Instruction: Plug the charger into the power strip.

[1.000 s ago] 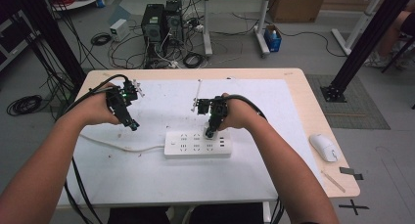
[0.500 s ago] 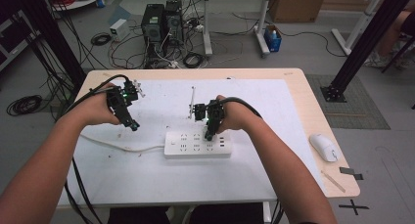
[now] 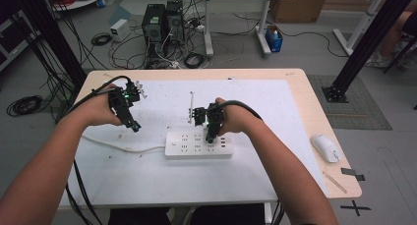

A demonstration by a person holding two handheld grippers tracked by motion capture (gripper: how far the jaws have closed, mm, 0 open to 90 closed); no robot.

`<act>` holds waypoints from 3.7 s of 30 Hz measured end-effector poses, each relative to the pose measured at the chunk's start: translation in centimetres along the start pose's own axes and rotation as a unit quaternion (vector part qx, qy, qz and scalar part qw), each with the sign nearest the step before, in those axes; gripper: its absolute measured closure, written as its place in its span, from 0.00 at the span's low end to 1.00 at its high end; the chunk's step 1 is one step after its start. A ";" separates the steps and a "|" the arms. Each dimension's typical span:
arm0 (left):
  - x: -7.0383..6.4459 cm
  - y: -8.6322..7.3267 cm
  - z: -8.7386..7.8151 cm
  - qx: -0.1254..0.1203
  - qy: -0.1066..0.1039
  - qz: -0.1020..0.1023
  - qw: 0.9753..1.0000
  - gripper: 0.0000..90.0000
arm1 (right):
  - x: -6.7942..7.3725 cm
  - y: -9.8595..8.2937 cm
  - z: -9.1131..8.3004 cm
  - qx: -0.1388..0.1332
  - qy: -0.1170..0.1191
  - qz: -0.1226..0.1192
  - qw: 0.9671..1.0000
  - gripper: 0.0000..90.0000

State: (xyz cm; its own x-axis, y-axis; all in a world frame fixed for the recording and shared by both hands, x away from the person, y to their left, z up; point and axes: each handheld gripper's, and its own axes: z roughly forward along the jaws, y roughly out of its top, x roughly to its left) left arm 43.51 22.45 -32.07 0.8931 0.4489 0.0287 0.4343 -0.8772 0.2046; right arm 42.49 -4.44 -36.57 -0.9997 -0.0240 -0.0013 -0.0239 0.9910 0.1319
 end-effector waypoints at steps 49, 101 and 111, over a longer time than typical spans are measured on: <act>-0.1 0.0 -0.5 0.001 0.004 0.001 1.000 0.02 | -0.6 -2.0 -2.7 -0.091 0.019 0.077 0.993 0.38; 0.7 3.3 -1.8 0.032 -0.026 0.048 0.998 0.02 | -1.9 -6.9 -6.6 -0.072 -0.027 0.141 0.987 0.01; 0.8 3.0 -1.9 0.029 -0.027 0.050 0.998 0.02 | -2.0 -8.0 -6.6 -0.061 -0.026 0.154 0.986 0.01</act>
State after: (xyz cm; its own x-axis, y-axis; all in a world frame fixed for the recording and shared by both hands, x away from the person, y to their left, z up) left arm 45.33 20.51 -29.53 0.9366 0.3502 -0.0063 0.3473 -0.9261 0.1472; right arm 44.71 -13.19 -31.10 -0.9583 0.2857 0.0080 0.2784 0.9268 0.2522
